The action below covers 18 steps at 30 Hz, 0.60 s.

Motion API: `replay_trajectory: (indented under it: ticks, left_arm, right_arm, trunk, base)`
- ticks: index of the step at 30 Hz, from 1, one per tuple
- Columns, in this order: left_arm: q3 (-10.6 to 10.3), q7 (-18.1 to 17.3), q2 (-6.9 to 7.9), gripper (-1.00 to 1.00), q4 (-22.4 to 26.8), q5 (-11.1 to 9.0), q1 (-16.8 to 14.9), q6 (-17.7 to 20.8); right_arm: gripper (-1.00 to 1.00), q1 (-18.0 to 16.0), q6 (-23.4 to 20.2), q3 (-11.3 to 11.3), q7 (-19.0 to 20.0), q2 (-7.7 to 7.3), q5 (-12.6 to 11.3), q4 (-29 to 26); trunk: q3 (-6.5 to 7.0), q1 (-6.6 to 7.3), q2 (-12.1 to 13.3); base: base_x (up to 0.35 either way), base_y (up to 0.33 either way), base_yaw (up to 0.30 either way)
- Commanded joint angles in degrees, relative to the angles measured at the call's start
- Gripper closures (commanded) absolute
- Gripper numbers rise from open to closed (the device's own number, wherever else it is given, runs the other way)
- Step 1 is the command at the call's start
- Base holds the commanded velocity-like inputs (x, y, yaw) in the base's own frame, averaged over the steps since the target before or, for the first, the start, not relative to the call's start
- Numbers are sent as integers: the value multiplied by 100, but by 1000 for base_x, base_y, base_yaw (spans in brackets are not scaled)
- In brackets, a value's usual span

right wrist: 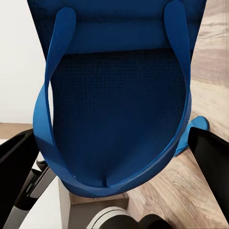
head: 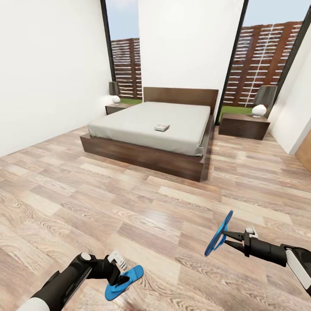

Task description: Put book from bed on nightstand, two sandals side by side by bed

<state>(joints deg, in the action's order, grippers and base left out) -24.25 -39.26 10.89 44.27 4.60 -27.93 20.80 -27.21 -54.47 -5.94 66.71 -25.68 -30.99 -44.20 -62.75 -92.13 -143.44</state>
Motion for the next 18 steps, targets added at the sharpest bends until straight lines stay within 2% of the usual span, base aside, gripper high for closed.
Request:
replay_trajectory:
  ticks: [1,18]
  left_arm:
    - [-7,-19,4,-100,12,32,-2,21]
    - [-1,-15,5,-100,12,32,-2,21]
  right_arm:
    - [100,-3,-29,-4,5,0,-8,-1]
    - [100,-3,-29,-4,0,2,-4,-1]
  trunk:
    - [-28,-1,-4]
    - [-405,-45,-27]
  base:
    - [0,0,0]
    - [0,0,0]
